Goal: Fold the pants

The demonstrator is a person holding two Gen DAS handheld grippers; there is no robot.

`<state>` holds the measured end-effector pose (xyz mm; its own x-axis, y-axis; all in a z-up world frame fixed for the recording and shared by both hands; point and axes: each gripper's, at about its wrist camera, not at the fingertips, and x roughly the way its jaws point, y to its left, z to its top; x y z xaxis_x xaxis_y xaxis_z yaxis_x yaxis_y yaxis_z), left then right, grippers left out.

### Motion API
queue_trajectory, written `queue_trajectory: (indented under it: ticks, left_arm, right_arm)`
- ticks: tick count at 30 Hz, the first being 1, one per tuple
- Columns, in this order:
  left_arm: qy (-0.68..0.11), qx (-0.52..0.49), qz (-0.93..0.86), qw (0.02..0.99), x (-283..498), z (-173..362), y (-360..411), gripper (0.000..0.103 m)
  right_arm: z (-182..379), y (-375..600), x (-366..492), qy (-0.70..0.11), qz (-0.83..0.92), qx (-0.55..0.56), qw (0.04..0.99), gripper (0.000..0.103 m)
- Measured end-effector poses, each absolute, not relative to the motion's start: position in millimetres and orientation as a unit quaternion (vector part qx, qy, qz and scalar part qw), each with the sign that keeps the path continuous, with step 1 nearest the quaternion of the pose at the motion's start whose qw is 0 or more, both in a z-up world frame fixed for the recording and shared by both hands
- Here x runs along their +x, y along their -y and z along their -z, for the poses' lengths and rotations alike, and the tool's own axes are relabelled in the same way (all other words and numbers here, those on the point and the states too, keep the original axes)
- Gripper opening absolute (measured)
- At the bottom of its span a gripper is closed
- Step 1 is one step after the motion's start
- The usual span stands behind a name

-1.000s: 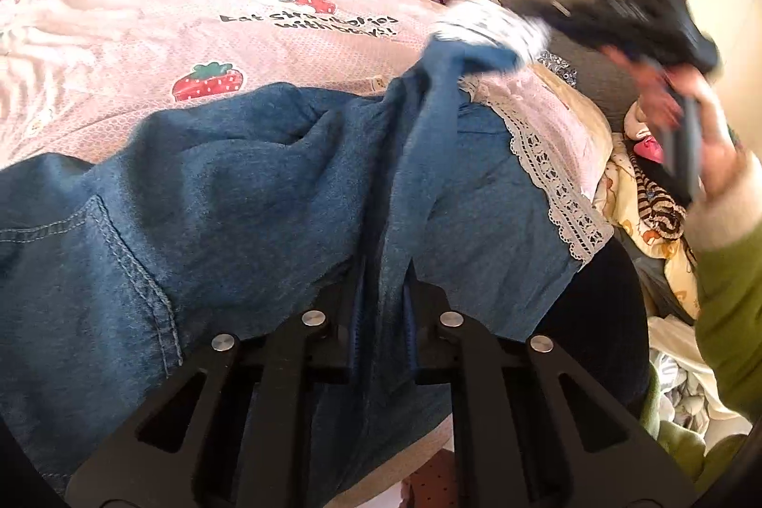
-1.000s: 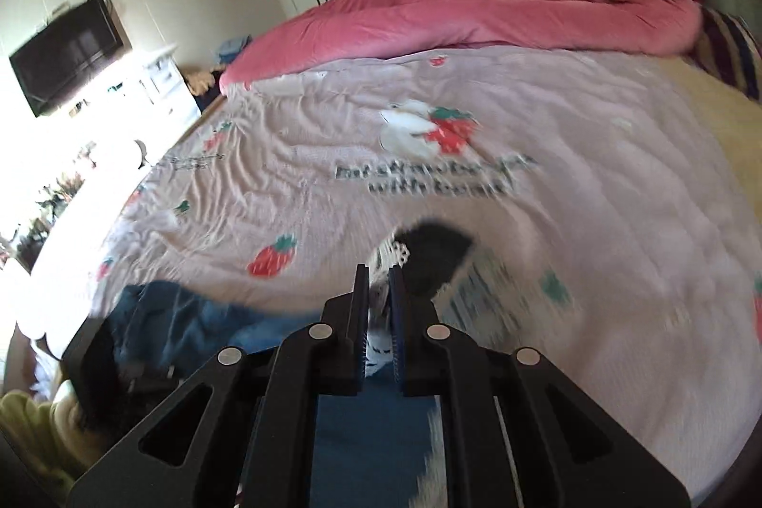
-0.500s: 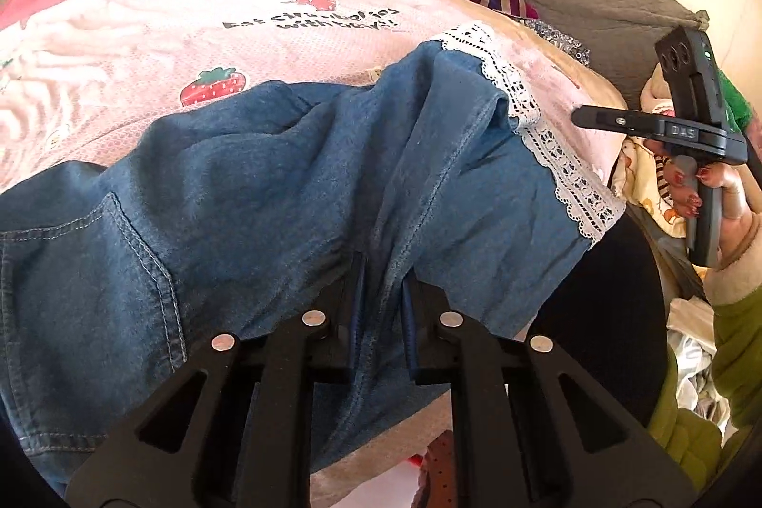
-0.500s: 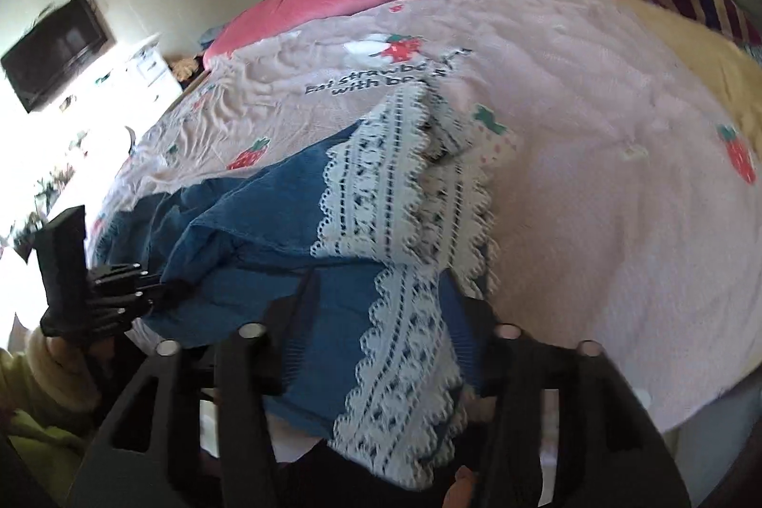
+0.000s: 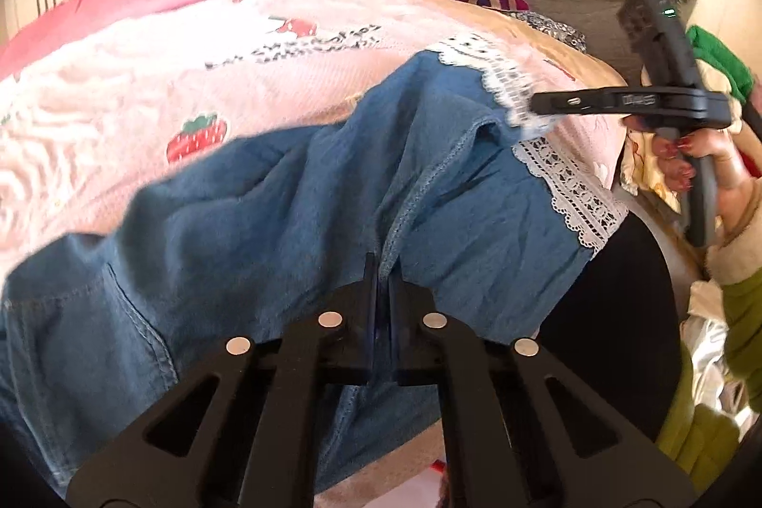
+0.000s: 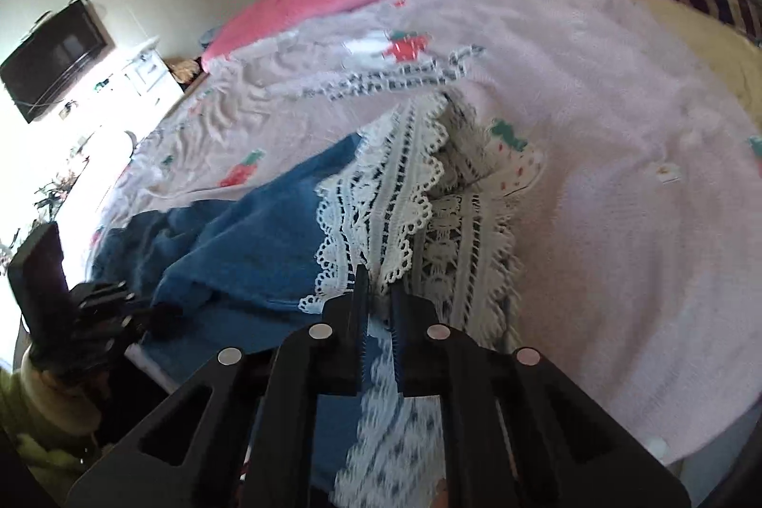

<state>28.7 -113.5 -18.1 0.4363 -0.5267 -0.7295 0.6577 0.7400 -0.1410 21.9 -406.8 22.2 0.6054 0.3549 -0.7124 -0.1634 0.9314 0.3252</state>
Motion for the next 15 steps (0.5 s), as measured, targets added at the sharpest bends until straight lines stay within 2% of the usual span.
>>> queue_trajectory:
  ticks: [5,9,15]
  left_arm:
    - [-0.384,0.119,0.369,0.838,9.8,18.7,109.6,0.000]
    - [-0.384,0.165,0.373,0.828,-6.2,31.8,109.0,0.000]
    - [-0.384,0.168,0.367,0.830,-11.6,34.5,98.5,0.000]
  right_arm:
    - [-38.0,417.7,-17.8,-0.426,-0.144,0.096,0.888,0.008]
    - [-21.3,415.5,-32.5,-0.464,-0.136,0.076,0.872,0.008]
    - [-4.5,412.9,-49.9,-0.476,-0.142,0.100,0.862,0.008]
